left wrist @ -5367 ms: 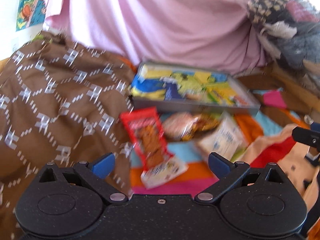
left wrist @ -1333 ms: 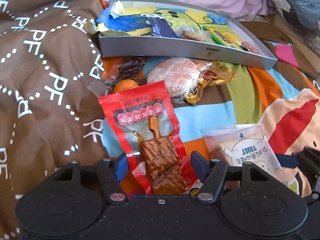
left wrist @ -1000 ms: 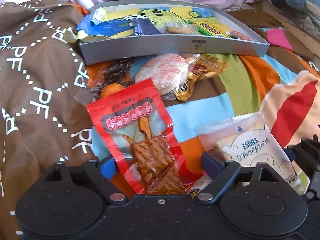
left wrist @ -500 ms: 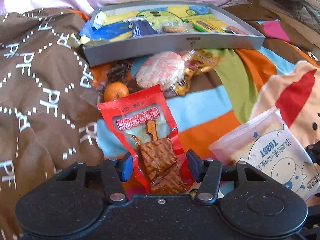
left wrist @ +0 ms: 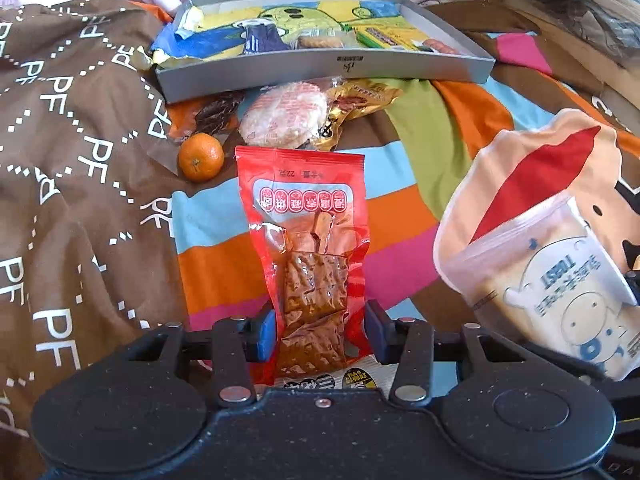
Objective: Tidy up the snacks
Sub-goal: 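Lift the red pack with left tool while right tool lifts the TOAST bag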
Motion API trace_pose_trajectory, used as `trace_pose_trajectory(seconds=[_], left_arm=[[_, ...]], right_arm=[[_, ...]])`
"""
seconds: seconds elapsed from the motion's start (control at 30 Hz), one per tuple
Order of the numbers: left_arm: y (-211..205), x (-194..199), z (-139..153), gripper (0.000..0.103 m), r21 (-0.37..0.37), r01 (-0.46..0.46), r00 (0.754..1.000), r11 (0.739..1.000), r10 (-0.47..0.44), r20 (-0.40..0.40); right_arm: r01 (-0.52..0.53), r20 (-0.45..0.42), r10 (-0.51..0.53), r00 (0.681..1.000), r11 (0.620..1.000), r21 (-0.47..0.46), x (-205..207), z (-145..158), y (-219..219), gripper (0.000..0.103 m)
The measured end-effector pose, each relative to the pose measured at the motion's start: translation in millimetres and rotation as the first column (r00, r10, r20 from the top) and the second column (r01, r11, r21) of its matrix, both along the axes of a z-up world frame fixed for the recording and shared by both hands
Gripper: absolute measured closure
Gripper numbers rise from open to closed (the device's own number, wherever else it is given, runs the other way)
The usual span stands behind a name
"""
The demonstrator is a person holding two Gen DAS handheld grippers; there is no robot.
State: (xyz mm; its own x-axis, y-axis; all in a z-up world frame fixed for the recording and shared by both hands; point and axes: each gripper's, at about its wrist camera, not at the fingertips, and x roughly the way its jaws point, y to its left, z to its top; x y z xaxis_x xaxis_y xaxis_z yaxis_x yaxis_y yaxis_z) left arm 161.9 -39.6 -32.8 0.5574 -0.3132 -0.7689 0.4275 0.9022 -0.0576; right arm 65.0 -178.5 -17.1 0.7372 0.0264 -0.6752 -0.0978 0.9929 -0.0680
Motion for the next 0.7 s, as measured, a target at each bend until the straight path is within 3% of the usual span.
trace_pose_trajectory(seconds=[0.3,0.7], left_arm=[[4.3,-11.9,10.4,0.057,-0.061,-0.075,0.997,0.995,0.076,0.024],[7.7,-23.3,24.9,0.057,-0.158,-0.141,0.981,0.977,0.16,0.114]], right_arm=[[0.015,0.045,-0.018,0.999,0.998,0.055,-15.0,7.2,-16.6,0.036],[0.004,0.116,-0.018,0.993,0.993,0.116,-22.9,9.2,-25.5,0.036]])
